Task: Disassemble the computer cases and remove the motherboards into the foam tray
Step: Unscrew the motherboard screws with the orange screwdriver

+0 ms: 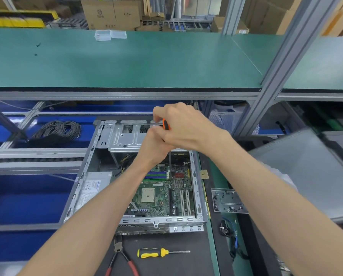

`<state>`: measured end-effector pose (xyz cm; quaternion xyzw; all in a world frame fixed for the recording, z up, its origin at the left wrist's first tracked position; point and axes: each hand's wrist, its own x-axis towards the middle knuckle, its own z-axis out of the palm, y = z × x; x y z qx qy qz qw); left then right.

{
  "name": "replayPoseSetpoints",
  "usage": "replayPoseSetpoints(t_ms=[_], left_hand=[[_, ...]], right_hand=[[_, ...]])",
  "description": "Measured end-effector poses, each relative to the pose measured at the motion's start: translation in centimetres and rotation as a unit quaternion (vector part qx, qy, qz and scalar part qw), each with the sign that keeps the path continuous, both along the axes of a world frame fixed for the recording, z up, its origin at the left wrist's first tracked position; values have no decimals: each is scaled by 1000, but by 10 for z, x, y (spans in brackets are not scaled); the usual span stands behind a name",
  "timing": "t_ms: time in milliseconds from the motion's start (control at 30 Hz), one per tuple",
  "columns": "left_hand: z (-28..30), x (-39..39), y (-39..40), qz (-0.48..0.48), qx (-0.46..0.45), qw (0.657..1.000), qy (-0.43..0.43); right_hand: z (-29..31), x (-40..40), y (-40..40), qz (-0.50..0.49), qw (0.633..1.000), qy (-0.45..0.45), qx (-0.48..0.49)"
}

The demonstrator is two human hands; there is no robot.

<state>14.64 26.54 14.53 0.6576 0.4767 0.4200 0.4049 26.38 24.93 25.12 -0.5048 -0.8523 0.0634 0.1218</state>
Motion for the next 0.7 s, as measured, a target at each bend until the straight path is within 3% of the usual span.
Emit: replayPoseSetpoints(t_ms=[100, 300, 467, 533, 600, 700], left_hand=[[1, 3, -3, 14, 29, 999, -1], [9, -17, -4, -131, -29, 984, -119], [13, -18, -3, -50, 9, 997, -59], [12, -16, -4, -8, 21, 999, -49], [12, -14, -4, 28, 33, 998, -42], [15, -13, -2, 21, 19, 999, -41]], right_hand=[[-1, -8, -1, -64, 992, -84, 68], [6, 10, 11, 36, 998, -47, -8], [10, 22, 10, 60, 993, 39, -93], [3, 18, 9, 19, 998, 37, -44], [-3, 12, 8, -49, 998, -30, 25], [-1, 11, 10, -72, 996, -47, 37]])
